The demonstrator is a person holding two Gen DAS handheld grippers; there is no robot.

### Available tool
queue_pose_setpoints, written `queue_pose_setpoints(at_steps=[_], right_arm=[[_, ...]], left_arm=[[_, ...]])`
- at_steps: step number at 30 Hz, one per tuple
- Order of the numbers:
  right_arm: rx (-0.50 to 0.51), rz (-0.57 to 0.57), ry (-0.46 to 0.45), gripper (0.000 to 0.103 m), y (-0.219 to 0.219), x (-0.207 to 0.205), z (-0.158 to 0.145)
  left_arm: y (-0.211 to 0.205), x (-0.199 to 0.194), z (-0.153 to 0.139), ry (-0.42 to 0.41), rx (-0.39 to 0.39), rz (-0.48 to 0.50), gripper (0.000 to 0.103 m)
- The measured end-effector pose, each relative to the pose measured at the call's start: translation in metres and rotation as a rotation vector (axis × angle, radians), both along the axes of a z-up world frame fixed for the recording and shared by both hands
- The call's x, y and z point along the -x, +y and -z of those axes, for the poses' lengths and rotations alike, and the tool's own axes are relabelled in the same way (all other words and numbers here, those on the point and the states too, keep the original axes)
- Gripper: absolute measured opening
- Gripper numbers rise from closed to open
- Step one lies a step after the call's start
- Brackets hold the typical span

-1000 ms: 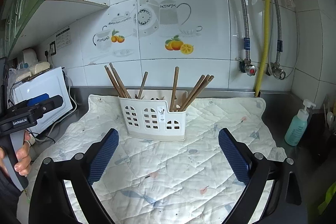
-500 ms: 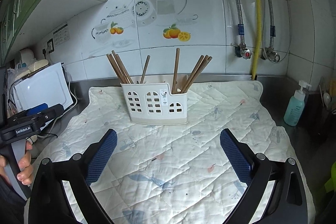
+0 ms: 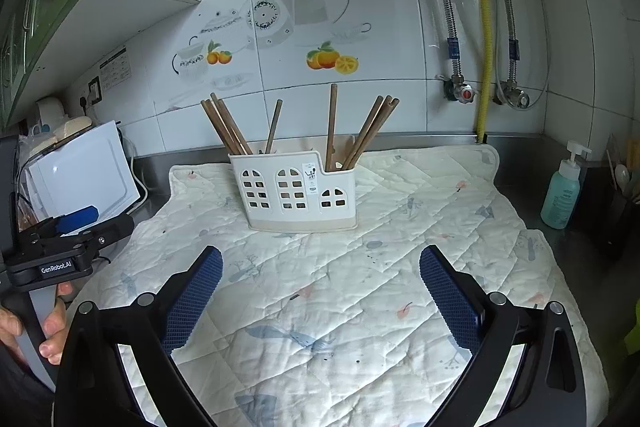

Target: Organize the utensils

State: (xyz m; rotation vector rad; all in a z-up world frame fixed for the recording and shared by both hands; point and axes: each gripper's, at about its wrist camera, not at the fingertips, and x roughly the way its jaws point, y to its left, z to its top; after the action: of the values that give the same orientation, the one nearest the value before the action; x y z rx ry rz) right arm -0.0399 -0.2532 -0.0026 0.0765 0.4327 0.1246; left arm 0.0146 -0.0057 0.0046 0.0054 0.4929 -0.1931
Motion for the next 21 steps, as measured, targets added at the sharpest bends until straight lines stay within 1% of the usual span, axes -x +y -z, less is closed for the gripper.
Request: queue_pose_setpoints(at_steps=[11, 21], right_arm=[[0.000, -0.008, 0.010, 0.096, 0.0033, -0.0008, 0.0036], [0.007, -0.009, 0.030, 0.096, 0.0054, -0.0046, 0.0089]], left_arm=[[0.0022, 0.0014, 0.0039, 0.008, -0.007, -0.009, 0.098], [-0.0018, 0.0037, 0.0056, 0.002, -0.029, -0.006, 0.098]])
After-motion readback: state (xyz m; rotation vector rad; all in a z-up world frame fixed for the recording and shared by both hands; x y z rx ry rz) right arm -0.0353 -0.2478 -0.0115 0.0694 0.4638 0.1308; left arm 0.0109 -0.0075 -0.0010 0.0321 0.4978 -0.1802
